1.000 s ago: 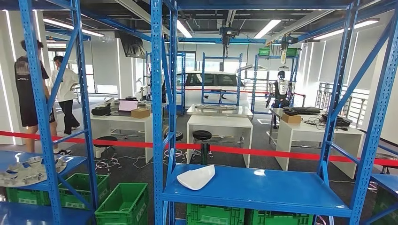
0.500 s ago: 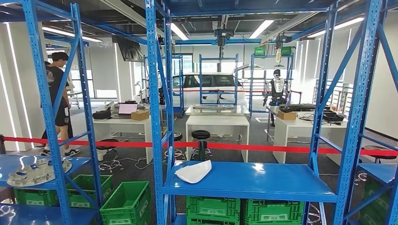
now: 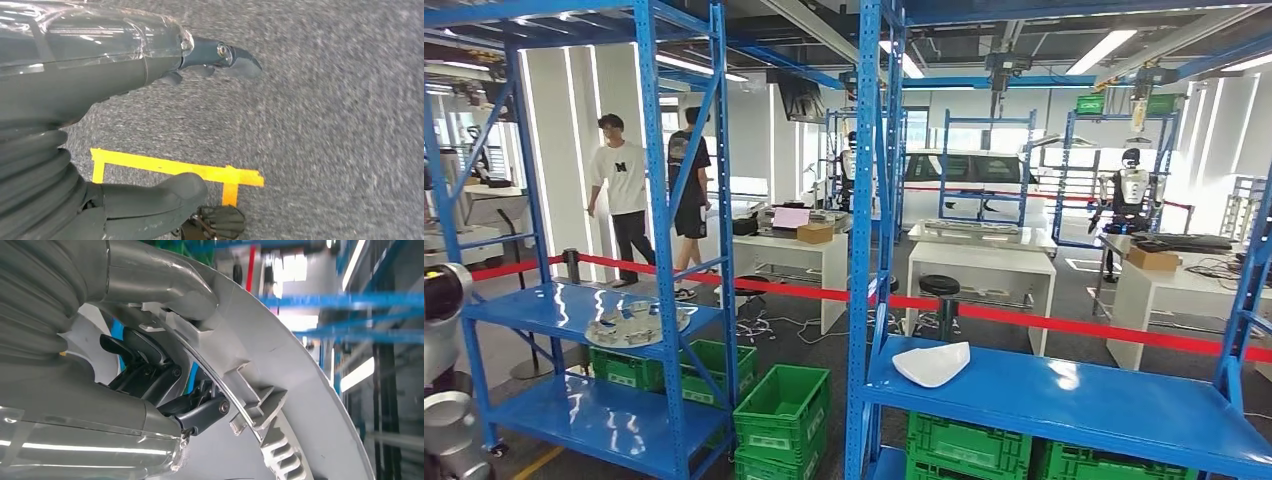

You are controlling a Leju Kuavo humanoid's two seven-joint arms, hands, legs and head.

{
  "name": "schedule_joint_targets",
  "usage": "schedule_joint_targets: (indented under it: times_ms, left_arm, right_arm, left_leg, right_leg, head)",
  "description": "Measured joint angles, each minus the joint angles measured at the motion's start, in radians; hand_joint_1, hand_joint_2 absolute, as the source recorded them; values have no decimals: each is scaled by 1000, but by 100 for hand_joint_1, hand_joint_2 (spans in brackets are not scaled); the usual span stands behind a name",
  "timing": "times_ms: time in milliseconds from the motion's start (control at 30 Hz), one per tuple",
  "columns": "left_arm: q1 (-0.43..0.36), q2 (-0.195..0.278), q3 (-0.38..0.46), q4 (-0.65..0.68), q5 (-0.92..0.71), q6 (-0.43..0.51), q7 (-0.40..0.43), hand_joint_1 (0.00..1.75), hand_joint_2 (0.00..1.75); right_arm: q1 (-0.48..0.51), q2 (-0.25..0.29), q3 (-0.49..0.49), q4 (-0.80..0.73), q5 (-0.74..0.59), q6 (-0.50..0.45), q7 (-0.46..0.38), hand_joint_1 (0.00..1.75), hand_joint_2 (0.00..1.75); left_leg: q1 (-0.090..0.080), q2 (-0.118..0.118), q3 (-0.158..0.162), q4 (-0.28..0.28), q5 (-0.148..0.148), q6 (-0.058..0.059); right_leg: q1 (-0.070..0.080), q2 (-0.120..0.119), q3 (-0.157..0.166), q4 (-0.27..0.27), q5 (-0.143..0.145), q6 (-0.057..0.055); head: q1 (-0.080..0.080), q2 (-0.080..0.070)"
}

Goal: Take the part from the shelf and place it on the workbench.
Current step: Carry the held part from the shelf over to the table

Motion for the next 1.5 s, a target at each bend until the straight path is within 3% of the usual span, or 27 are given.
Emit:
schedule_joint_targets:
  times_ms: [33,67,100,200,267,333,400,467,533,567,633,700,767,833,867,933,1000,1067,1100,1133,1200,1233,1300,1333,1367,1400,1500]
  left_arm:
    - [0,0,3,-1,-9,0,2,0,175]
    - [1,0,7,-1,-15,0,4,0,175]
    - [2,1,11,-1,-21,0,5,0,175]
    - [3,3,20,-1,-34,0,8,0,175]
    - [3,5,25,-1,-46,0,11,0,175]
    - [5,9,32,-1,-61,0,18,0,175]
    - [9,15,40,-2,-79,0,24,0,175]
    - [10,19,45,-4,-95,0,27,0,175]
    - [9,21,55,-8,-113,0,28,0,175]
    - [10,21,60,-10,-122,0,28,0,175]
    - [11,23,71,-15,-137,0,30,0,175]
    - [11,25,83,-20,-151,0,36,0,175]
    - [11,26,94,-26,-164,0,46,0,175]
    - [13,28,103,-31,-177,0,61,0,175]
    - [15,29,108,-33,-182,0,70,0,175]
    - [18,31,119,-38,-194,0,88,0,175]
    - [19,34,126,-42,-207,0,107,0,175]
    - [21,37,133,-43,-223,0,125,0,175]
    - [24,38,137,-46,-232,0,132,0,175]
    - [27,41,139,-50,-241,0,138,0,175]
    - [31,46,141,-60,-258,0,143,0,175]
    - [31,49,142,-65,-263,0,143,0,175]
    - [35,55,146,-77,-272,0,142,0,175]
    - [39,59,148,-84,-275,0,140,0,175]
    - [45,63,150,-90,-279,0,137,0,175]
    - [49,68,151,-97,-284,0,133,0,175]
    - [51,78,153,-114,-298,0,130,0,175]
  right_arm:
    - [0,1,3,2,-3,5,-1,175,175]
    - [0,2,6,5,-4,10,-1,175,175]
    - [0,4,10,7,-5,13,-1,175,175]
    - [-5,8,18,11,-10,21,-7,175,175]
    - [-10,9,21,10,-17,31,-15,175,175]
    - [-15,11,25,9,-31,43,-23,175,175]
    - [-18,12,28,8,-43,53,-29,175,175]
    - [-17,14,30,6,-49,60,-34,175,175]
    - [-14,14,30,6,-51,68,-37,175,175]
    - [-14,14,31,6,-51,73,-39,175,175]
    - [-13,15,33,6,-49,85,-46,175,175]
    - [-13,16,37,2,-43,98,-54,175,175]
    - [-14,17,42,-6,-35,110,-63,175,175]
    - [-16,17,46,-15,-29,119,-68,175,175]
    - [-16,17,49,-17,-28,122,-69,175,175]
    - [-14,18,54,-21,-30,125,-71,175,175]
    - [-7,20,60,-22,-40,127,-79,175,175]
    - [2,21,65,-20,-52,130,-95,175,175]
    - [6,22,69,-18,-55,132,-105,175,175]
    - [9,23,72,-15,-55,133,-115,175,175]
    - [11,25,77,-14,-51,134,-132,175,175]
    - [9,26,78,-16,-47,134,-137,175,175]
    - [3,26,78,-19,-40,134,-142,175,175]
    - [-1,27,77,-23,-36,133,-141,175,175]
    - [-8,27,75,-26,-33,132,-139,175,175]
    - [-16,28,71,-30,-29,129,-136,175,175]
    - [-43,29,54,-40,-11,117,-116,175,175]
  left_leg:
    - [-1,-17,-3,0,3,1]
    - [-1,-33,-5,1,6,1]
    - [-1,-50,-6,1,9,0]
    - [-1,-93,-8,2,15,-8]
    - [-1,-111,-18,4,22,-19]
    - [0,-123,-32,7,30,-31]
    - [-5,-77,-51,31,10,-42]
    - [-2,-12,-93,124,-53,-55]
    - [12,-1,-142,247,-112,-68]
    - [17,-3,-152,278,-119,-73]
    - [26,4,-114,230,-82,-81]
    - [23,53,-39,101,-33,-83]
    - [15,90,-4,30,-19,-69]
    - [11,71,-12,25,-18,-49]
    - [12,57,-15,24,-14,-42]
    - [15,27,-20,20,-6,-28]
    - [14,-2,-25,20,0,-19]
    - [7,-33,-27,20,4,-13]
    - [3,-49,-27,20,5,-12]
    - [0,-64,-26,20,6,-10]
    - [-6,-91,-24,20,10,-11]
    - [-7,-102,-26,21,12,-13]
    - [-4,-118,-36,21,19,-22]
    - [-3,-125,-41,20,24,-28]
    - [-3,-118,-47,21,24,-32]
    - [-4,-94,-54,32,15,-37]
    - [2,-11,-119,170,-72,-56]
  right_leg:
    - [-2,7,-25,55,-17,1]
    - [-2,11,-36,77,-12,1]
    - [-3,14,-29,59,13,-2]
    - [-4,60,47,-128,129,-17]
    - [-3,81,70,-191,150,-28]
    - [-4,64,71,-206,149,-34]
    - [-9,43,72,-224,154,-42]
    - [-10,20,71,-232,159,-48]
    - [-10,-6,68,-230,160,-49]
    - [-11,-20,67,-229,160,-48]
    - [-13,-46,66,-224,158,-43]
    - [-13,-69,65,-214,151,-31]
    - [-9,-91,63,-204,144,-18]
    - [-8,-118,64,-202,143,-8]
    - [-10,-117,64,-200,136,-3]
    - [-15,-70,46,-152,94,5]
    - [-16,-8,-5,-27,22,5]
    - [-12,10,-52,83,-15,-1]
    - [-10,13,-54,87,-2,-7]
    - [-7,18,-38,50,30,-15]
    - [0,49,21,-84,104,-35]
    - [3,66,45,-140,126,-43]
    - [6,81,62,-187,133,-50]
    - [6,74,63,-195,136,-50]
    - [4,64,64,-203,140,-51]
    - [2,55,66,-212,146,-53]
    - [-3,19,69,-228,157,-58]
  head:
    - [0,0]
    - [0,0]
    - [0,0]
    - [0,0]
    - [0,0]
    - [-1,1]
    - [-3,1]
    - [-4,0]
    - [-5,0]
    - [-5,0]
    - [-5,0]
    - [-5,0]
    - [-5,0]
    - [-5,0]
    - [-5,0]
    - [-5,1]
    - [-4,1]
    - [-3,0]
    - [-3,0]
    - [-3,0]
    - [-3,0]
    - [-3,0]
    - [-3,1]
    - [-3,1]
    - [-3,1]
    - [-4,1]
    - [-6,1]
